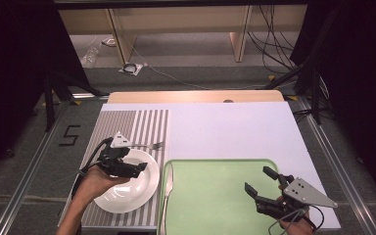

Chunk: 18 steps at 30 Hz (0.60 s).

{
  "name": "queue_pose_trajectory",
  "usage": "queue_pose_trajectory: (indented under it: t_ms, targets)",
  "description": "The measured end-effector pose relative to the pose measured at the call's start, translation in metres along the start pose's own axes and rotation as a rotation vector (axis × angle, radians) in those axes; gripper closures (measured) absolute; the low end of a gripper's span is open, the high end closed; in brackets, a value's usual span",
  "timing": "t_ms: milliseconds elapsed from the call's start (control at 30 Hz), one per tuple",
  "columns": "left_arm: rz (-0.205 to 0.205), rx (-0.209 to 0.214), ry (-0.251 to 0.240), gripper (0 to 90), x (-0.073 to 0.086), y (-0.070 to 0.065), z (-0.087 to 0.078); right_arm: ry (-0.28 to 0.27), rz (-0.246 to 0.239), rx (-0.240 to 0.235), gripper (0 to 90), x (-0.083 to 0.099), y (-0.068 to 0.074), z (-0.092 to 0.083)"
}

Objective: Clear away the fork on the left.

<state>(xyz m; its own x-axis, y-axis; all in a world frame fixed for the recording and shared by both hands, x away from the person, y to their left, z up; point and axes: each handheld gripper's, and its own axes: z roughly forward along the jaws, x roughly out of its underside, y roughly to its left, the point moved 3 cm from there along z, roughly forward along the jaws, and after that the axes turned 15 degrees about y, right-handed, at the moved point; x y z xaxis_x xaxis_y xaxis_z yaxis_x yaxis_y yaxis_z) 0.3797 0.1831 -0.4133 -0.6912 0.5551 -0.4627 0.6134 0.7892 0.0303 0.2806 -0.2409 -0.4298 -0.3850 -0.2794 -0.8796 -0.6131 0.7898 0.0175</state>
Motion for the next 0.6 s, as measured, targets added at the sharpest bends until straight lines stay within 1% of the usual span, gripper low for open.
queue_pose_trajectory:
  t_ms: [33, 200, 400, 433, 500, 533, 567, 600]
  targets:
    - [-0.003, -0.001, -0.001, 20.5, 0.000, 0.001, 0.000, -0.008, 0.001, -0.004, 22.2, 0.000, 0.000, 0.001]
    - [-0.017, -0.011, -0.009, 20.5, -0.005, 0.008, 0.000, -0.002, 0.006, 0.002, 22.2, 0.001, -0.002, 0.000]
    - [-0.023, -0.033, -0.006, 20.7, -0.012, 0.021, 0.000, -0.005, 0.006, 0.003, 22.2, 0.001, -0.001, -0.002]
    - [-0.023, -0.033, -0.006, 20.7, -0.012, 0.021, 0.000, -0.002, 0.007, 0.003, 22.2, 0.001, -0.001, -0.002]
    - [-0.022, -0.043, 0.010, 20.7, -0.017, 0.029, 0.003, -0.002, 0.003, 0.004, 22.2, 0.001, 0.000, -0.001]
    - [-0.022, -0.043, 0.010, 20.7, -0.017, 0.029, 0.003, -0.002, 0.003, 0.004, 22.2, 0.001, 0.000, -0.001]
    - [-0.024, -0.052, 0.019, 20.9, -0.020, 0.035, 0.005, -0.005, 0.002, 0.003, 22.2, 0.001, 0.000, -0.001]
    - [-0.029, -0.051, 0.023, 21.0, -0.021, 0.037, 0.007, -0.006, 0.002, 0.003, 22.2, 0.001, 0.000, -0.001]
